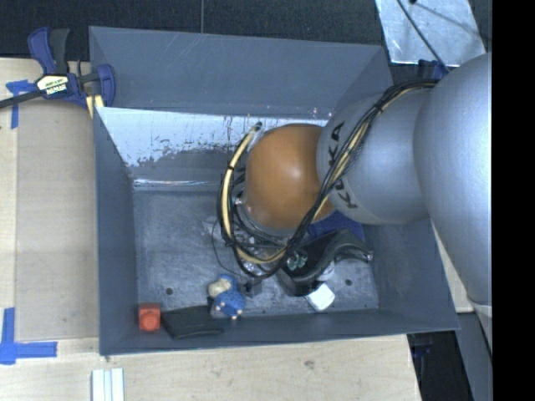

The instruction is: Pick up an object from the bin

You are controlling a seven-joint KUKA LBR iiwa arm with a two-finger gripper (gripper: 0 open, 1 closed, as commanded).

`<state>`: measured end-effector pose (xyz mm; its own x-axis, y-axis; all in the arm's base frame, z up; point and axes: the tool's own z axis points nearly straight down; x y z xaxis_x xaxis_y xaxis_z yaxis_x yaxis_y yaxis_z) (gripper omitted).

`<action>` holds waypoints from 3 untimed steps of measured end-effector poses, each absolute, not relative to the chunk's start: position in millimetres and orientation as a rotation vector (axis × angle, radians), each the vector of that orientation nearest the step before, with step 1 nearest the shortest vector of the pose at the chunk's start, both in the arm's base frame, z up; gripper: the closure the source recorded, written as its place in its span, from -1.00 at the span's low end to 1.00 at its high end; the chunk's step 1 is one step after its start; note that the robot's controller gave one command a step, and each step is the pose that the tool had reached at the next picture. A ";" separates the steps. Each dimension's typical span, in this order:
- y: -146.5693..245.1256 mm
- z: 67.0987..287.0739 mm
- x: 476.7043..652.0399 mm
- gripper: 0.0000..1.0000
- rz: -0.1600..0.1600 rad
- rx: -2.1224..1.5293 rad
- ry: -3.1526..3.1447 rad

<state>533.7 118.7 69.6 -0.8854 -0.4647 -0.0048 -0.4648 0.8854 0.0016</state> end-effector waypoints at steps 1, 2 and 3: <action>151.7 69.7 491.5 -1.00 0.002 -1.516 2.752; 150.8 69.8 492.0 1.00 0.001 -1.510 2.756; 150.4 69.8 492.2 1.00 0.002 -1.502 2.761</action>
Offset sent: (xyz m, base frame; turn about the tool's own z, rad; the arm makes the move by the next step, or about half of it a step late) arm -0.0419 0.0323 0.0004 -0.5235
